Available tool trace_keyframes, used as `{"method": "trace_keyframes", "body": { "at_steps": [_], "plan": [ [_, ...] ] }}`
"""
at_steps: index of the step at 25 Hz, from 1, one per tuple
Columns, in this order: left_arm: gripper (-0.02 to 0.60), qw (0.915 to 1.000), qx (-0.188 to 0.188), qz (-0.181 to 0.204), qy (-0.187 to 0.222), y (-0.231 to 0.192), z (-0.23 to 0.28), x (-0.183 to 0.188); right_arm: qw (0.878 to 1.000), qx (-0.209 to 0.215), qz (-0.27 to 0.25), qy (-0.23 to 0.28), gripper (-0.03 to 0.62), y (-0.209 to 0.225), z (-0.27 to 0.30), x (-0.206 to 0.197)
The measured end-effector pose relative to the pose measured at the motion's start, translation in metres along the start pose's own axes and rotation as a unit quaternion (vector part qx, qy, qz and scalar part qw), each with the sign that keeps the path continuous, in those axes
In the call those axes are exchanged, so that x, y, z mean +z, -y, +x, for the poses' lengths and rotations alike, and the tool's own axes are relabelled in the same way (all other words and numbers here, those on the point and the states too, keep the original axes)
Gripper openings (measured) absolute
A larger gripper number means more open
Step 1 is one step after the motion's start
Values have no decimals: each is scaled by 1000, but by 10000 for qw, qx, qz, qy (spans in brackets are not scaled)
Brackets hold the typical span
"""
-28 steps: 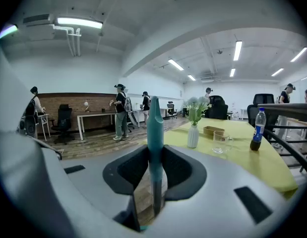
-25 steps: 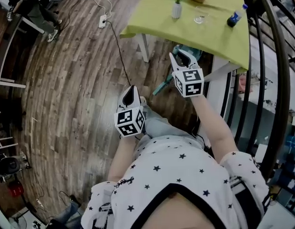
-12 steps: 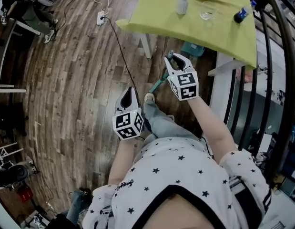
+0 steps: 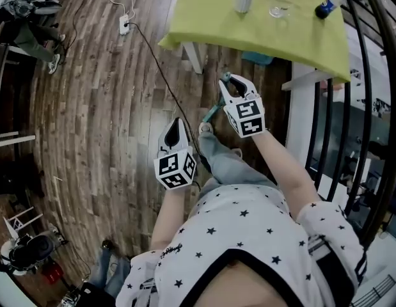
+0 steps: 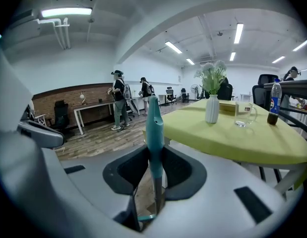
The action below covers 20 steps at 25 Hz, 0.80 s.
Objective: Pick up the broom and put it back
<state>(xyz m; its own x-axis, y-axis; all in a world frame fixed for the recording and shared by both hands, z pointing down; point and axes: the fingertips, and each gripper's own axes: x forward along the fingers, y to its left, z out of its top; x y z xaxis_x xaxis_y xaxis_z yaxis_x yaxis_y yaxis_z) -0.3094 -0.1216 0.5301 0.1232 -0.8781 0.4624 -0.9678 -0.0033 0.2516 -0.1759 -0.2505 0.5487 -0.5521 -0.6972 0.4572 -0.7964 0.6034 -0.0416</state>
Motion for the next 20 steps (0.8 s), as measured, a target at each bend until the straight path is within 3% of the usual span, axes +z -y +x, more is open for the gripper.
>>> {"method": "trace_keyframes", "body": {
  "at_steps": [14, 20],
  "plan": [
    [12, 9987, -409, 158, -263, -7, 76, 6, 9987, -400, 292, -71, 83, 44, 58, -8],
    [12, 9979, -520, 169, -336, -9, 86, 5, 9982, -487, 277, -216, 84, 47, 72, -19]
  ]
}}
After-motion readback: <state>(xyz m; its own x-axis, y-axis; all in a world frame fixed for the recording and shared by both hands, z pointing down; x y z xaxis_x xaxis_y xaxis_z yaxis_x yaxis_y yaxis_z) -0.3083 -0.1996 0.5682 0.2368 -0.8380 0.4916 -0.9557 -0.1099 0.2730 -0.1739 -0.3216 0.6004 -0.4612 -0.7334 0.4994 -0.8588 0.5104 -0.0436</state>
